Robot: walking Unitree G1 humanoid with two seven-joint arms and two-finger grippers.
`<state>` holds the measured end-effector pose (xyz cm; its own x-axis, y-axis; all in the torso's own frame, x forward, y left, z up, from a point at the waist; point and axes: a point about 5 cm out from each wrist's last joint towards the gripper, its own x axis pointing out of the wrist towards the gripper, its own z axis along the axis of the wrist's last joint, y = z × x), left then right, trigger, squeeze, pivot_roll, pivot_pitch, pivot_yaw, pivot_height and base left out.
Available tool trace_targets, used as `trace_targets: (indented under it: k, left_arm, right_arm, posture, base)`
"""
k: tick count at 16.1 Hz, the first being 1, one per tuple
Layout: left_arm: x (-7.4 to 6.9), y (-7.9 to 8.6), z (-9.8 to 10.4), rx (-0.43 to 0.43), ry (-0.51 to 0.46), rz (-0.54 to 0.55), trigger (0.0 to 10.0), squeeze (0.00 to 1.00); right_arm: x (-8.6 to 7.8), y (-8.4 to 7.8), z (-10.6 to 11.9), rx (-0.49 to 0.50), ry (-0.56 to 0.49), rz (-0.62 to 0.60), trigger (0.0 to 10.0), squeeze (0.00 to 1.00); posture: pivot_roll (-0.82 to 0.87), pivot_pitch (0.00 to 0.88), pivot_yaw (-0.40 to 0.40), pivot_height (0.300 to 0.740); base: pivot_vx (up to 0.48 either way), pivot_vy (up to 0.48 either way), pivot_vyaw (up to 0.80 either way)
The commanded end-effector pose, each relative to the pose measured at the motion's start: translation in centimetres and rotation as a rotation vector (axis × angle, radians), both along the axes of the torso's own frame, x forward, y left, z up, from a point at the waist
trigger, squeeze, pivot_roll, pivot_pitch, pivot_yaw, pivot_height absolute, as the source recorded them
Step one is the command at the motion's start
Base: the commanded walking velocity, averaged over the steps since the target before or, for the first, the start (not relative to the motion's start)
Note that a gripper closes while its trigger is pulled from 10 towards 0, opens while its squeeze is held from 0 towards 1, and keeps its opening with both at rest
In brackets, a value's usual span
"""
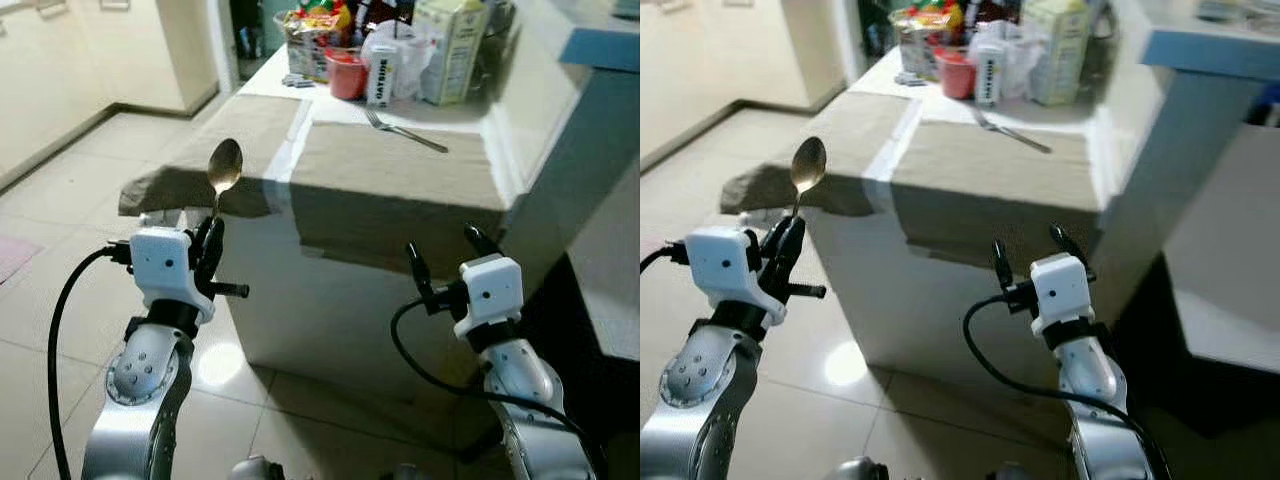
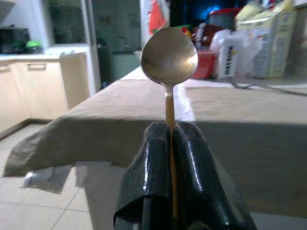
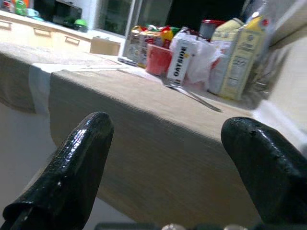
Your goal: Setting the table
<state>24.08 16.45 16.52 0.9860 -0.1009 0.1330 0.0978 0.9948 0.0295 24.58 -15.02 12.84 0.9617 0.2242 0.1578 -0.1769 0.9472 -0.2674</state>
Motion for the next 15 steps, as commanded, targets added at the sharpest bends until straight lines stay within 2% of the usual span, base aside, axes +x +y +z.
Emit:
trace_targets:
  k: [1,10,15]
  left_arm:
    - [0.31,0.03,0.06,0.003,0.001,-0.005,0.0,0.00]
    - [0.56,0.03,0.18,0.004,0.002,-0.020,0.0,0.00]
    - [0.48,-0.42,0.14,0.009,0.000,-0.039,0.0,0.00]
  right_arm:
    - [0.07,0.05,0.03,-0.004,-0.007,0.009,10.0,0.00]
    - [-0.04,0.26,-0.04,-0.008,-0.010,0.009,10.0,0.00]
    - [0.17,0.22,0.14,0.000,-0.012,0.016,10.0,0.00]
  posture:
    - [-0.07,0.003,0.050,0.684]
    - [-0.07,0.003,0.054,0.684]
    - [-0.07,0.005,0.048,0.729]
  base:
    - [0.000,0.000,0.00]
    - [0.000,0.000,0.00]
    - [0.000,0.000,0.00]
